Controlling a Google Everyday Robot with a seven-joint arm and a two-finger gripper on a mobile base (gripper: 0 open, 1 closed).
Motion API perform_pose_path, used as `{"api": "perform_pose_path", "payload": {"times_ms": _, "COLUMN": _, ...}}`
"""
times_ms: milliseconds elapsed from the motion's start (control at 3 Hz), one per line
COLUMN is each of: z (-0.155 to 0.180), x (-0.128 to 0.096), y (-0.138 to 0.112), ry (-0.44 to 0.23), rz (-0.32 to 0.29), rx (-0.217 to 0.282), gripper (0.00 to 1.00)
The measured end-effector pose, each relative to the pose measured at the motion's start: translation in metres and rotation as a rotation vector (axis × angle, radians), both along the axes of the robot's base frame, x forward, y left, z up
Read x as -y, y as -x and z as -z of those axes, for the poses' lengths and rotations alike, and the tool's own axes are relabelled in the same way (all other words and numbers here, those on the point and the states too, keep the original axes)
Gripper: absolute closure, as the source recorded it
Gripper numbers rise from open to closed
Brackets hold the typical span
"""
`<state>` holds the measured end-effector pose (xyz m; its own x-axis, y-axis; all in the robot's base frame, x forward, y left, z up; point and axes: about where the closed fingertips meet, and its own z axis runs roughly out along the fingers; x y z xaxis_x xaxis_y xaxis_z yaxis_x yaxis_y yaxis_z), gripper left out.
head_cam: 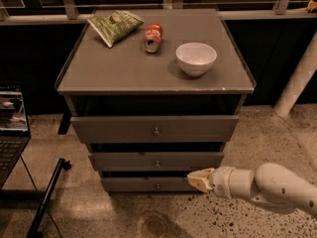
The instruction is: Open bottom drawer
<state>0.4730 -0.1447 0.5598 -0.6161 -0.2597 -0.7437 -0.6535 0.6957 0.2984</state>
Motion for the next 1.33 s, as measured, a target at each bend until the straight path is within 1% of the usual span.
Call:
{"api": "perform_pose_path", "payload": {"times_ms": 333, "z": 0.034, "x": -0.011, "y": -0.005, "ry": 0.04, "rz": 0.097, "rx": -0.045, "gripper": 1.0}}
{"api": "perform_pose_path", "payload": {"times_ms": 667, "z": 0.036, "x": -0.01, "y": -0.022, "ry": 0.063, "rz": 0.141, "rx": -0.015, "gripper": 1.0}}
{"api": "perform_pose_path", "payload": {"times_ms": 1000, "z": 0.043, "x": -0.014, "y": -0.017, "ry": 0.054, "rz": 0.151, "rx": -0.022, "gripper": 1.0}}
{"api": "perform_pose_path", "payload": {"times_ms": 1333, "z": 0.069, "x": -0.018, "y": -0.019, "ry": -0.012, "rz": 0.228, "rx": -0.03, "gripper": 1.0}}
